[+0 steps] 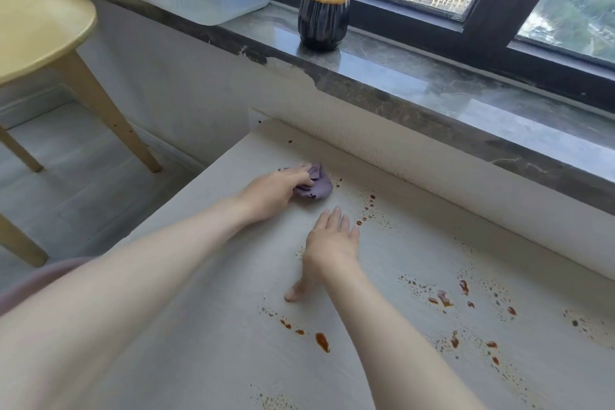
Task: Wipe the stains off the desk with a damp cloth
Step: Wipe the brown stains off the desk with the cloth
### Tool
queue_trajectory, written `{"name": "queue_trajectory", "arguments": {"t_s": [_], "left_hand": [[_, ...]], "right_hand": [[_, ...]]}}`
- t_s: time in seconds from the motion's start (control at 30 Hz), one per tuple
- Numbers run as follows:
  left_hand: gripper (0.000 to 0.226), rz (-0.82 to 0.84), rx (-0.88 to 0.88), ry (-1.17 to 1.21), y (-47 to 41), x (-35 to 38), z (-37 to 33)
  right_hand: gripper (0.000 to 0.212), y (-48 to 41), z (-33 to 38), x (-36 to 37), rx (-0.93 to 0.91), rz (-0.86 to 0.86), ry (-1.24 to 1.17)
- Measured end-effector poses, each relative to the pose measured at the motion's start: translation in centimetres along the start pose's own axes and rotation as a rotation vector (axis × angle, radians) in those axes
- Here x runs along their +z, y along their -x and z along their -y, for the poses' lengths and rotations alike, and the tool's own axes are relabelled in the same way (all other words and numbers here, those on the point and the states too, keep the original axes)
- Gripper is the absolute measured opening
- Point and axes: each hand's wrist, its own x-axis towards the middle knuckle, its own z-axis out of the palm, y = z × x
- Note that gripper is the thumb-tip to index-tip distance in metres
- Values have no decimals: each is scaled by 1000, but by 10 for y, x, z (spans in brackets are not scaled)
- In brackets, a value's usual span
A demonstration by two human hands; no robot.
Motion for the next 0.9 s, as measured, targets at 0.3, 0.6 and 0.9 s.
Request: {"name": "queue_trajectory", "arguments": {"t_s": [0.3, 0.6, 0.9], "left_hand": [[42, -100, -5, -171, 12, 12, -15], [61, -97, -118, -354, 7, -1, -13], [38, -162, -421, -429, 2, -6, -6]], "right_hand": [[110, -3, 2, 3, 6, 2, 6], [109, -6, 0, 6, 5, -15, -24], [140, 3, 1, 0, 10, 52, 23]]}}
